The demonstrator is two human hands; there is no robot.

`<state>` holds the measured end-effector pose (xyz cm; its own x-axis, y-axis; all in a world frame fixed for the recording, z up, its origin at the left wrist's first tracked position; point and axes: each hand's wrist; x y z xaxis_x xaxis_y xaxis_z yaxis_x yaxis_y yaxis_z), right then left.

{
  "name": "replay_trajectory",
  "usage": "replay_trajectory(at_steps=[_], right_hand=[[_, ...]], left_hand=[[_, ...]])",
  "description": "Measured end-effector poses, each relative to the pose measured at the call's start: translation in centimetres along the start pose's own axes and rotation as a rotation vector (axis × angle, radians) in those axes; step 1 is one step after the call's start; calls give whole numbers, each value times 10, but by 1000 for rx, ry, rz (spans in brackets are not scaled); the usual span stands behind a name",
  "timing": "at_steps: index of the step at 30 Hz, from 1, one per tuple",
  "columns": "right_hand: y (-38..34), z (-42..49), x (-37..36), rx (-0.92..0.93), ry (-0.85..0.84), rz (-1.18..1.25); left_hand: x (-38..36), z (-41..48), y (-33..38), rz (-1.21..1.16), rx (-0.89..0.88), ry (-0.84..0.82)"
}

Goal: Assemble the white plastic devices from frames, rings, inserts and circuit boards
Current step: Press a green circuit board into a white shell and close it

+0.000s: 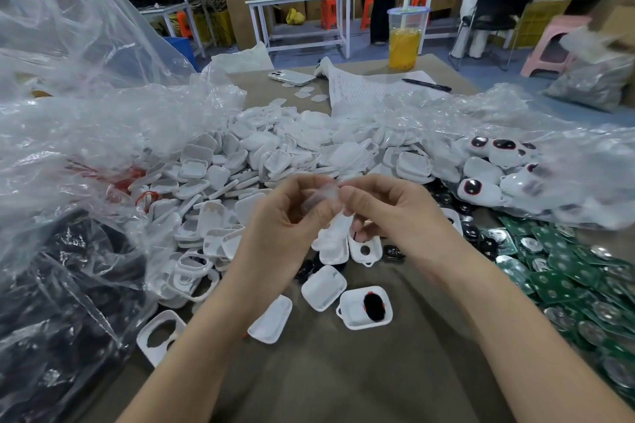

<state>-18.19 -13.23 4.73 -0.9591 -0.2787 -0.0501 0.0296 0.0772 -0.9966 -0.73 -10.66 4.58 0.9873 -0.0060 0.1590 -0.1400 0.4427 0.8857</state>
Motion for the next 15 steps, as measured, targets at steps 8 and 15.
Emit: replay_trajectory(at_steps=[8, 15], right_hand=[[3, -2, 0, -27, -6, -22], [5, 2, 5, -69, 39, 49]], left_hand=[[-1, -3, 5, 35, 9, -14], [-1, -8, 5, 518, -306, -105]])
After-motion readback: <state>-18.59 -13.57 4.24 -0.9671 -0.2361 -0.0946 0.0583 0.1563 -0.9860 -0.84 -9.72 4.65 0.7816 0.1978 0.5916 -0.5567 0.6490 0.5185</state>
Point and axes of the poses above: each hand's wrist, its own z-axis towards the middle knuckle, its own x-axis out of the back of the hand, y = z × x, and after that the axes turned 10 degrees about -x, right-handed
